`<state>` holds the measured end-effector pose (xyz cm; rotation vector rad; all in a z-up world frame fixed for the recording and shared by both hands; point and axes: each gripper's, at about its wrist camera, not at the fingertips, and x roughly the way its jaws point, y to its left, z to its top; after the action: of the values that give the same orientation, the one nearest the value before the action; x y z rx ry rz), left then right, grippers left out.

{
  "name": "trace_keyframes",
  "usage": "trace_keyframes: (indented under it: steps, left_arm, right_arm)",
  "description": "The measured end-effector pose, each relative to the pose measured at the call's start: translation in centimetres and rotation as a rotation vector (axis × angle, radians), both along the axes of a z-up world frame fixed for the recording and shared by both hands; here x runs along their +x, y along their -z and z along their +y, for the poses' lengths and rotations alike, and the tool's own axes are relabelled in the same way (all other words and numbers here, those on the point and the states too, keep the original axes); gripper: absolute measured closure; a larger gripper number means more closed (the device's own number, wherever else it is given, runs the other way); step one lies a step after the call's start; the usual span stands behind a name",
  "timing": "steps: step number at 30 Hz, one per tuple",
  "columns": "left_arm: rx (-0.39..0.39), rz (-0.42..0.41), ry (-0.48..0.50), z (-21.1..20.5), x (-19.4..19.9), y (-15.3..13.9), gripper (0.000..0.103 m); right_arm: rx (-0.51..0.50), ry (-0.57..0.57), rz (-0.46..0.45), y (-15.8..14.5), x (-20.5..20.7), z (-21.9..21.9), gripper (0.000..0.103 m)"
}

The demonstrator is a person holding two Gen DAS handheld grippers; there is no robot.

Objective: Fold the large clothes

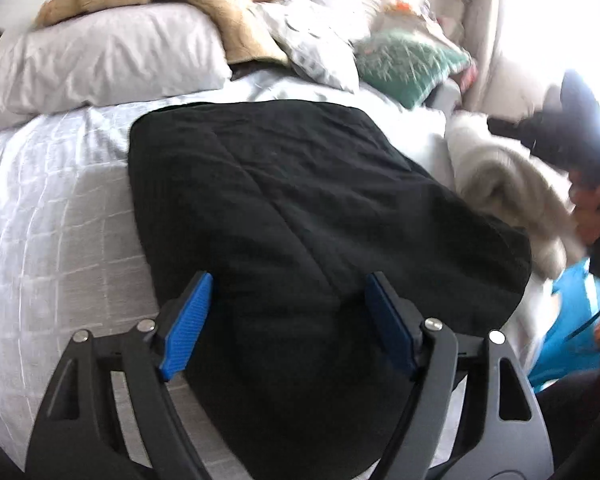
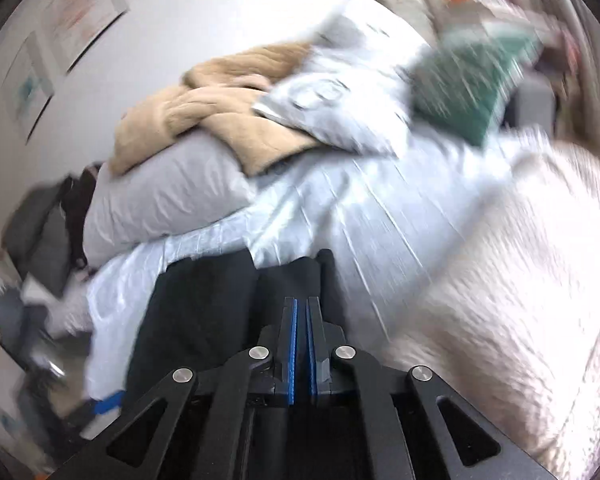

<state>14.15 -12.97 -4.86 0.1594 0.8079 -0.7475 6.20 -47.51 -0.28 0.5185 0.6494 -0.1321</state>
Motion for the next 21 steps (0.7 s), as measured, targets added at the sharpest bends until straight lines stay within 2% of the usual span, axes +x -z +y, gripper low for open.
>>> trace_keyframes:
  steps: [2, 4, 6, 11, 14, 17, 18, 19, 21]
  left_arm:
    - [0.048, -0.055, 0.015, -1.3, -0.7, 0.3, 0.024]
    - [0.059, -0.062, 0.014, -1.6, -0.8, 0.0, 0.024]
    - [0.045, -0.047, 0.011, -1.2, -0.6, -0.1, 0.024]
    - [0.039, -0.047, 0.007, -0.9, -0.6, -0.1, 0.024]
    - [0.045, -0.059, 0.006, -0.9, -0.7, 0.0, 0.024]
    - [0.034, -0.057, 0.002, -0.8, -0.5, 0.0, 0.024]
    - [0.03, -0.059, -0.005, -0.7, -0.5, 0.0, 0.024]
    - [0.019, -0.058, -0.013, -0.6, -0.4, 0.1, 0.024]
    - [-0.007, -0.055, -0.021, -0.5, -0.4, 0.0, 0.024]
  right_arm:
    - [0.045, -0.011, 0.034, 0.7, -0.4, -0.7, 0.091]
    - [0.066, -0.056, 0.051, 1.2, -0.7, -0.1, 0.076]
    - [0.107, -0.11, 0.087, 2.2, -0.5, 0.6, 0.046]
    - [0.184, -0.239, 0.245, 6.4, 1.6, 3.9, 0.044]
    - [0.236, -0.249, 0.279, 8.2, 3.3, 4.5, 0.036]
    - [0.402, -0.251, 0.27, 9.9, 4.7, 3.9, 0.036]
    - [0.437, -0.249, 0.266, 10.4, 5.1, 3.9, 0.053]
    - [0.451, -0.251, 0.26, 10.8, 5.5, 4.2, 0.062]
    - [0.364, -0.242, 0.261, 10.0, 5.6, 5.5, 0.075]
